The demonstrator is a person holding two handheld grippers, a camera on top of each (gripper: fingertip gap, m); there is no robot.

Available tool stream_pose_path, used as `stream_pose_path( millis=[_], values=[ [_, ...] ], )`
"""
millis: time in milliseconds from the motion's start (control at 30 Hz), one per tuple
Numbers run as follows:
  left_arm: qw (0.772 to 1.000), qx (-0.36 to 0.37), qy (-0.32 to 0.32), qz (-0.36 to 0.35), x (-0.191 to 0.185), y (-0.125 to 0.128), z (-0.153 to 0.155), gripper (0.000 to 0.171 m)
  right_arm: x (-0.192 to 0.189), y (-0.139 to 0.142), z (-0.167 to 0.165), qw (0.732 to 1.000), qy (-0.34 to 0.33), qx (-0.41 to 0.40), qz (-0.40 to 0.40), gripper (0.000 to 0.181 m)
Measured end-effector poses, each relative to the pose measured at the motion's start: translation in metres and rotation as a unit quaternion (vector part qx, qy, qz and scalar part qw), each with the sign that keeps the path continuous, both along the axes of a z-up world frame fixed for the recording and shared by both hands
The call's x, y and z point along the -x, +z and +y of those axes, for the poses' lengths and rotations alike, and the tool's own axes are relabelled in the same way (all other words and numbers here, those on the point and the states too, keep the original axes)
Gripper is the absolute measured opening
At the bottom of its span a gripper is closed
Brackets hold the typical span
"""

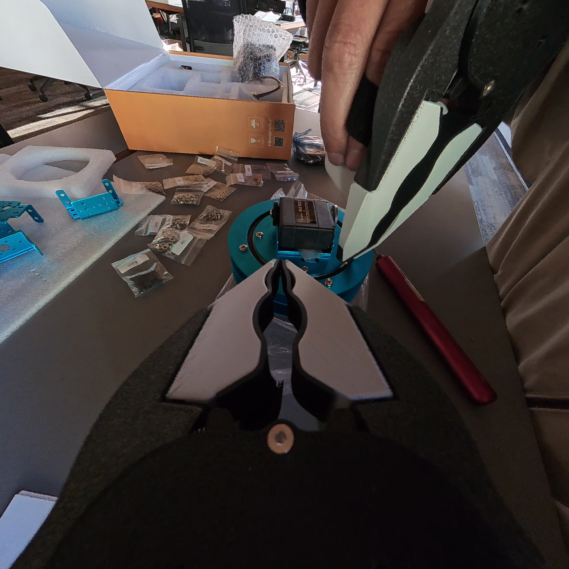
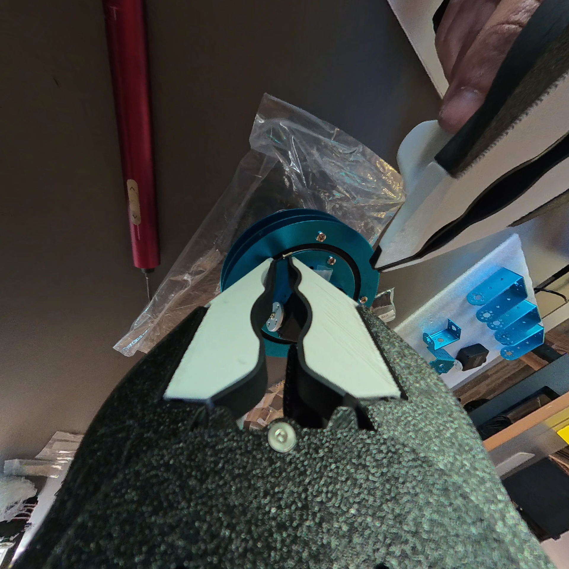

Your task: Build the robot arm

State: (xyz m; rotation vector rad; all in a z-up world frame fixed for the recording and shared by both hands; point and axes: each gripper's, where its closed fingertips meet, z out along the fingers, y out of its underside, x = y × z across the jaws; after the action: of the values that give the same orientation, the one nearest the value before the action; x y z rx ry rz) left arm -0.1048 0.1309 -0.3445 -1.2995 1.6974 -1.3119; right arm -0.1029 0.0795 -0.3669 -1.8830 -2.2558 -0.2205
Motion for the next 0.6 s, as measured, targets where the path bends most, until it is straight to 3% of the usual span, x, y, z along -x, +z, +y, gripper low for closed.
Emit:
stream_pose_path(
  millis=[600],
  values=[
    [1.0, -0.009, 0.005, 0.014, -0.002, -0.01, 0.005, 0.0, 0.002, -0.001, 0.0, 0.995, 0.074, 0.045, -0.046, 0.006]
  ],
)
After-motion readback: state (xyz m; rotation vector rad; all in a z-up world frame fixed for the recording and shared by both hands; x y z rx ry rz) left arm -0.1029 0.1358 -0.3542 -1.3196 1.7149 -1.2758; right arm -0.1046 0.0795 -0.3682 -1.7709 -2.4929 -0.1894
